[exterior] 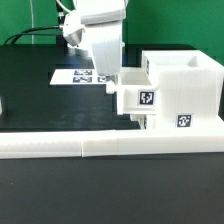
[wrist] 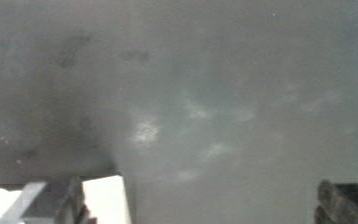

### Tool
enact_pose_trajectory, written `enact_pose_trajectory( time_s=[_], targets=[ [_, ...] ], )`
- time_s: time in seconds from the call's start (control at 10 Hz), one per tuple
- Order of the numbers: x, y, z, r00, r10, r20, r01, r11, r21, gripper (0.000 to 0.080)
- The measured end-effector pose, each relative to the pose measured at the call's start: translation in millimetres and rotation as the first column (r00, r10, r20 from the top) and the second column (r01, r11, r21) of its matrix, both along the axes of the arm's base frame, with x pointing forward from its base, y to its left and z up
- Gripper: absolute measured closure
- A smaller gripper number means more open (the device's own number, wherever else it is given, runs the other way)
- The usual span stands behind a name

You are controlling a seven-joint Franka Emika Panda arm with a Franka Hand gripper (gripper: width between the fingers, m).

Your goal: Assemble drawer

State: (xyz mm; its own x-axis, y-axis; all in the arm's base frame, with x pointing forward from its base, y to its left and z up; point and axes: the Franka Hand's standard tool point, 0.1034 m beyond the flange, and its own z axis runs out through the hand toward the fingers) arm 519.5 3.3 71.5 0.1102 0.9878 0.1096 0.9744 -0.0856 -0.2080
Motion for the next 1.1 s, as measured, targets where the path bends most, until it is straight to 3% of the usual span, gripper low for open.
enact_pose_trajectory(
  time_s=[0.2, 0.5, 0.6, 1.0, 1.1],
  targets=[
    [0.4, -3.0, -2.4, 1.000, 0.014, 0.007, -0.014, 1.000, -0.012, 0.0150],
    [-11.0, -37.4, -8.9, 0.992, 0.125, 0.009, -0.125, 0.992, 0.018, 0.0150],
    [-11.7, -41.9, -9.3, 0.992, 0.127, 0.010, -0.128, 0.992, 0.020, 0.0150],
    [-12.2, -41.4, -10.9, 0.990, 0.138, 0.009, -0.138, 0.990, 0.024, 0.0150],
    [-10.2, -45.4, -13.4, 0.979, 0.203, 0.021, -0.204, 0.978, 0.042, 0.0150]
  ],
)
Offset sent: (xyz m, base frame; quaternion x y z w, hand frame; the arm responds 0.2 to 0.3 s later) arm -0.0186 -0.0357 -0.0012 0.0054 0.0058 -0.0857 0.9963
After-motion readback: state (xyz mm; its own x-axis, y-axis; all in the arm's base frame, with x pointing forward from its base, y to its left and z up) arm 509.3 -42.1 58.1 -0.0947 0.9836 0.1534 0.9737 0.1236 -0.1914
